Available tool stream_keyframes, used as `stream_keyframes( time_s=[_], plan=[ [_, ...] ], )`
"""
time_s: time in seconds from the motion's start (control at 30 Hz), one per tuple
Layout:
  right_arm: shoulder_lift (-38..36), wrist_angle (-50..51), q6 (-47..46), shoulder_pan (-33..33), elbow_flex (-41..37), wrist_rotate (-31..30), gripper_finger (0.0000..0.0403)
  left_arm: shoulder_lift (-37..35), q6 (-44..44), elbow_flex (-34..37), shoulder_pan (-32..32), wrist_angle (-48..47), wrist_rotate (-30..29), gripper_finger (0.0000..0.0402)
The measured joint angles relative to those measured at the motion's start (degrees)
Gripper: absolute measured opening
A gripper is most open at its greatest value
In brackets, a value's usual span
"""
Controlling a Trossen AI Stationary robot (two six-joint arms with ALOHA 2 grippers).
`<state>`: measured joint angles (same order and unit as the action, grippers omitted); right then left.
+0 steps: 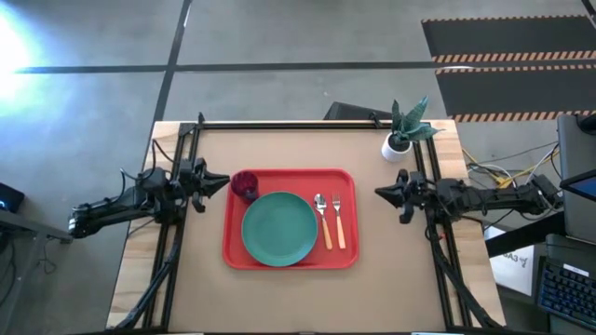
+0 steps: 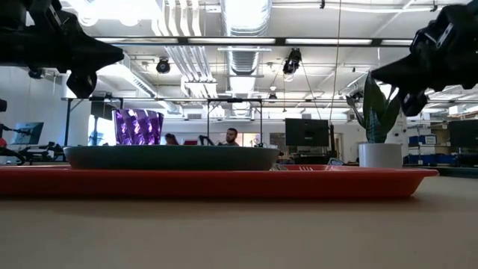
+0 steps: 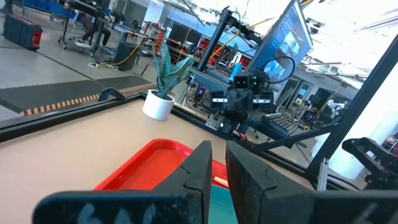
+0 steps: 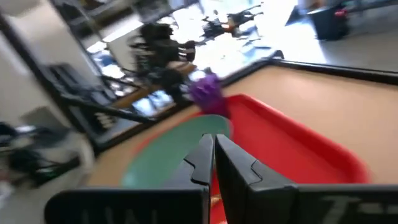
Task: Pick and place plate/cup/fork/spoon on tray
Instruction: Return to Home Position
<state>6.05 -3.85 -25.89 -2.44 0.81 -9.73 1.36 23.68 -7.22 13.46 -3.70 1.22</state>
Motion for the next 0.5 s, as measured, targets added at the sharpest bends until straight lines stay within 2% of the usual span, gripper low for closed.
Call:
stream_keyframes(
  time_s=[0.13, 0.33, 0.5],
  plan=[
    [0.1, 5.4, 3.4, 0.0, 2.3, -4.0, 0.0008, 0.0, 0.1, 0.0, 0.0, 0.0, 0.0, 0.0029],
    [0.4, 12.8, 5.6, 0.0, 8.6, -5.2, 0.0008, 0.4, 0.1, 0.0, 0.0, -0.1, 0.0, 0.0029],
    [0.4, 18.6, 6.3, 0.0, 13.0, -7.4, 0.0008, 0.5, 4.6, 0.1, 0.0, 0.1, 0.2, 0.0029]
  ],
)
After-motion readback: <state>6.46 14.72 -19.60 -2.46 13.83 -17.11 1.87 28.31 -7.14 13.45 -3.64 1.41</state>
